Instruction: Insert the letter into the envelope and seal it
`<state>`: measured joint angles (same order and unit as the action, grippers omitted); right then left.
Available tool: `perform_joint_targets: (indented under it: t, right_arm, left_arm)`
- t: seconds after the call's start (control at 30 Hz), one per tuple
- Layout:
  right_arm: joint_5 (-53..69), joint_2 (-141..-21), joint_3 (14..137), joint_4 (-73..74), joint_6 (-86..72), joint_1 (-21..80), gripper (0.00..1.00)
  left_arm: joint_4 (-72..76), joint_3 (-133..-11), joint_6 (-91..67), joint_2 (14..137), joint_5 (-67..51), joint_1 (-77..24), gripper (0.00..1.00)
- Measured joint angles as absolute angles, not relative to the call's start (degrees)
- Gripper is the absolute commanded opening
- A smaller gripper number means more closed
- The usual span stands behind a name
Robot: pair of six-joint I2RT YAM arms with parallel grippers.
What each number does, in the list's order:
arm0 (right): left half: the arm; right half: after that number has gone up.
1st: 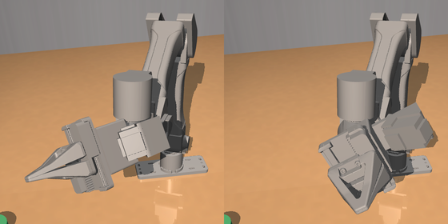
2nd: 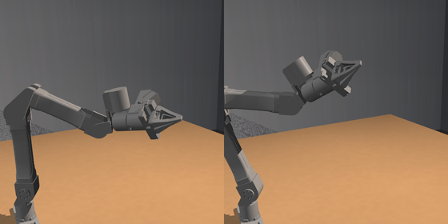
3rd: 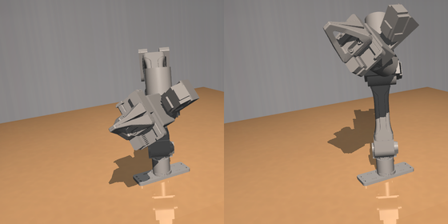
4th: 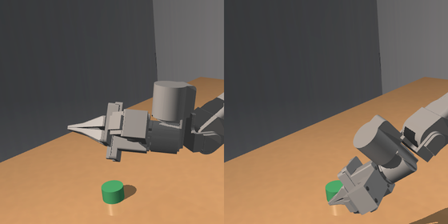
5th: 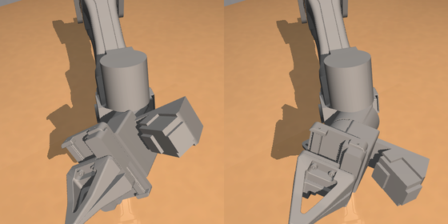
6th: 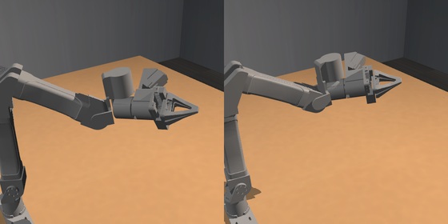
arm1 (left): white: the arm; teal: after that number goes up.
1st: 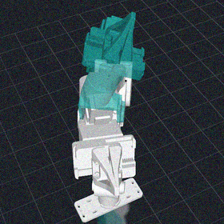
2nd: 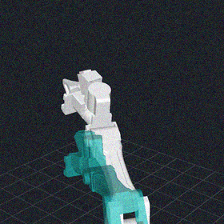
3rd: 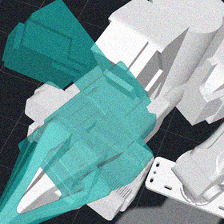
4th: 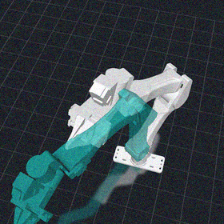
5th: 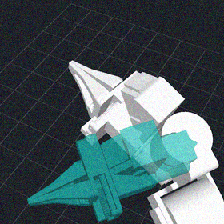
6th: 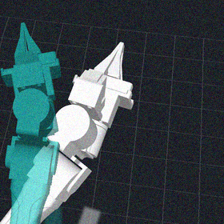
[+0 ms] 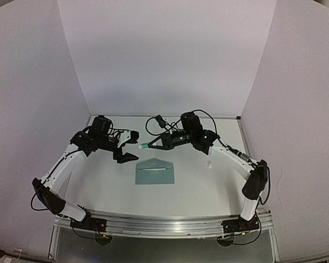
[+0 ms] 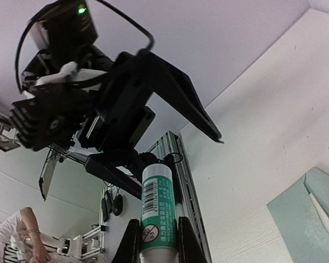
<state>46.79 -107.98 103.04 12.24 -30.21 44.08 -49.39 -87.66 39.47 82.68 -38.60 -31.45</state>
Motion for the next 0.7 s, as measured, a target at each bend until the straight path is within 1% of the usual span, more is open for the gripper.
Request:
perform_joint_targets:
  t: [0.07, 0.23, 0.37, 0.4, 0.5, 0.53, 0.7]
  right_arm:
    - [45.96, -106.53, 103.08, 13.29, -26.62, 44.43, 0.0]
    - [42.7, -105.51, 103.2, 17.5, -18.66, 45.71, 0.0]
    - [39.43, -105.51, 103.37, 22.05, -13.65, 46.81, 0.0]
    - [38.71, -105.51, 103.51, 23.0, -12.63, 47.1, 0.0]
    - [36.98, -105.51, 104.16, 25.32, -10.21, 47.76, 0.0]
    - [36.6, -105.51, 104.45, 25.86, -9.7, 47.91, 0.0]
    - [35.63, -105.51, 105.68, 26.96, -8.11, 48.42, 0.0]
  left_arm:
    - [-50.61, -88.52, 38.85, 83.14, -40.46, -31.73, 0.73]
    - [-52.46, -90.71, 37.27, 84.85, -43.7, -32.43, 0.7]
    - [-53.58, -91.53, 37.03, 85.63, -44.95, -32.85, 0.63]
    - [-53.99, -91.74, 37.22, 85.75, -45.08, -33.01, 0.61]
    - [-54.98, -92.07, 38.05, 85.94, -45.1, -33.78, 0.48]
    - [-55.25, -92.16, 38.48, 85.99, -45.0, -34.15, 0.46]
    - [-56.04, -92.27, 39.55, 86.46, -44.51, -35.73, 0.45]
